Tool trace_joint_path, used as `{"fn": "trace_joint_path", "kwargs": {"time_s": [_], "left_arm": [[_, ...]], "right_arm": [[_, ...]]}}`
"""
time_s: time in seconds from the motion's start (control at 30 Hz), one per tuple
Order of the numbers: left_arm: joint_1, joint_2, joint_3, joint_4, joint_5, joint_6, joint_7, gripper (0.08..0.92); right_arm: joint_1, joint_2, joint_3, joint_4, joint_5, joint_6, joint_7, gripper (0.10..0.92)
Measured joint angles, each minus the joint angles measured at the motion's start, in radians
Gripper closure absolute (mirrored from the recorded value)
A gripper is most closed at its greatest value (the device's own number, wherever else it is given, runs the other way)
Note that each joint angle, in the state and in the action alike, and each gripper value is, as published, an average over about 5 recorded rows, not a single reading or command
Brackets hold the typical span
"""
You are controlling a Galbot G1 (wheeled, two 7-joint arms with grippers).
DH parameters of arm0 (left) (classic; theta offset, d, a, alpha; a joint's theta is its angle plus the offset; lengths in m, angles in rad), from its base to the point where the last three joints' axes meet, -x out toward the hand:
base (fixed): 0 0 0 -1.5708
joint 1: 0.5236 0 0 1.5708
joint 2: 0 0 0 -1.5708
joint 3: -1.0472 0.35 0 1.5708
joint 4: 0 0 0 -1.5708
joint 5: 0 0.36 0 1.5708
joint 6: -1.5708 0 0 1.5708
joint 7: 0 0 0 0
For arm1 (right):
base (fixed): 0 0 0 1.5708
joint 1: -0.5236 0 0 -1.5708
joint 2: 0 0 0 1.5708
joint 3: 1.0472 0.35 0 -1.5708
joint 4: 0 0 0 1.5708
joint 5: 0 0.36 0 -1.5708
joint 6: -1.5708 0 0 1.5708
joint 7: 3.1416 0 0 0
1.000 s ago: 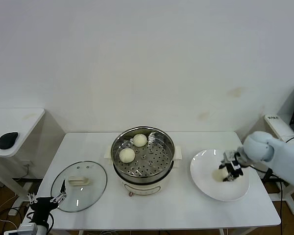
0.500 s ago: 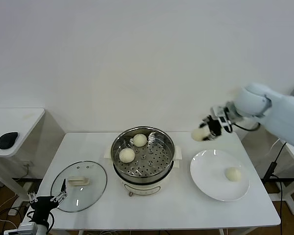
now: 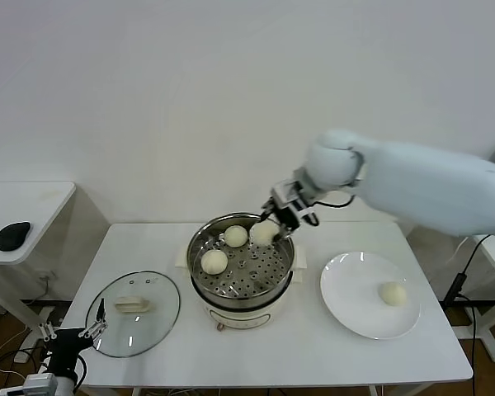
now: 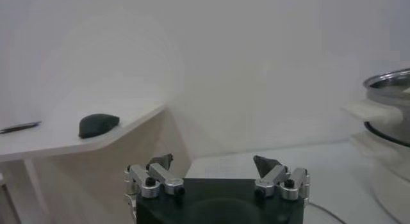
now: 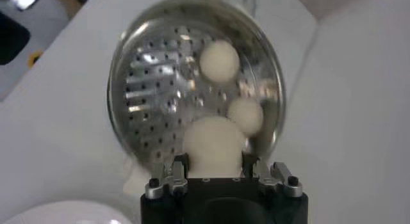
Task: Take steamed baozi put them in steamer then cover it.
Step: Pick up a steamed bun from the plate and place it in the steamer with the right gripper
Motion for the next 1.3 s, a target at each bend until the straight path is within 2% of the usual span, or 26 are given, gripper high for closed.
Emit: {"fn": "trace_joint_path", "kwargs": {"time_s": [0.33, 0.87, 0.97, 1.23, 1.3], "left_arm": [[-0.003, -0.007, 0.0, 0.002, 0.0, 0.0, -0.001, 0.177], [-0.004, -0.012, 0.006, 0.01, 0.0, -0.002, -0.001, 0.177], [-0.004, -0.012, 0.006, 0.011, 0.0, -0.002, -0.001, 0.177], [-0.005, -0.013, 0.006, 0.012, 0.0, -0.003, -0.001, 0.177], [-0.006, -0.012, 0.007, 0.013, 0.001, -0.003, -0.001, 0.177]], "right_arm": [[-0.038, 0.101, -0.048, -0.024, -0.087, 0.151, 0.009, 0.492], [-0.073, 0.114, -0.091, -0.013, -0.153, 0.27, -0.006, 0.485], [-0.08, 0.113, -0.091, -0.019, -0.159, 0.281, 0.0, 0.442], [-0.072, 0.103, -0.08, -0.03, -0.159, 0.294, -0.004, 0.232], [-0.063, 0.097, -0.073, -0.035, -0.155, 0.293, -0.011, 0.213]]}}
